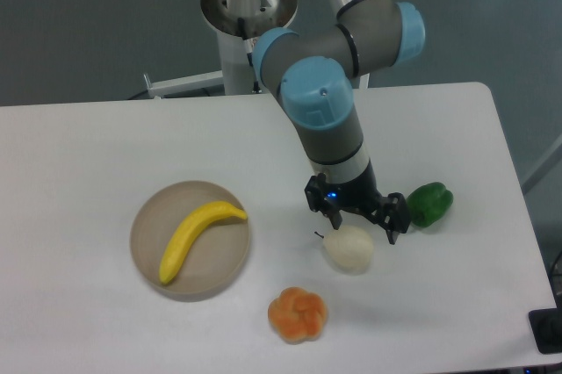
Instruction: Place bananas on a plate
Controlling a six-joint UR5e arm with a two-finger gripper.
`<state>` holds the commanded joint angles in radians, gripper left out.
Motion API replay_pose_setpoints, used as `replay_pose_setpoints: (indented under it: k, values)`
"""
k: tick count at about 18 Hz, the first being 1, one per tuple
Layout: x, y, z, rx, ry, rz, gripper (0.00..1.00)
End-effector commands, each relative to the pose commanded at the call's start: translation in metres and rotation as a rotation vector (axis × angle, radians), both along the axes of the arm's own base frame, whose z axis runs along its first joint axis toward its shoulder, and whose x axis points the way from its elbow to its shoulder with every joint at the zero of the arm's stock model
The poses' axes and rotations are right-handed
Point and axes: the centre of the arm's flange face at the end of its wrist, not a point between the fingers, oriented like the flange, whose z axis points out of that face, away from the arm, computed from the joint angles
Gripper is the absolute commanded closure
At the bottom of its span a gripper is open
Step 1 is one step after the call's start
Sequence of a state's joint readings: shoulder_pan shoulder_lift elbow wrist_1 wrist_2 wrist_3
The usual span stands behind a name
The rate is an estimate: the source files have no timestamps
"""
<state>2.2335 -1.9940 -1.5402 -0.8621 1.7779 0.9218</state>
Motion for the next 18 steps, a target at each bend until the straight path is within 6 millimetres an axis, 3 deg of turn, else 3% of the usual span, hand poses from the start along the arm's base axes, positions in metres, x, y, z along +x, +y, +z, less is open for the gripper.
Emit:
replay_pose_setpoints:
  k: [6, 9, 12, 18]
  values:
    - [-0.015, -0.004, -0.004, -0.056, 0.016, -0.124, 0.0]
    - [-0.043, -0.014, -0.003, -0.099, 0.028, -0.22, 0.0]
    - [-0.056, -0.019, -0.005, -0.11, 0.028, -0.232, 0.0]
    - [-0.061, -0.013, 0.007, -0.081, 0.04, -0.236, 0.0]
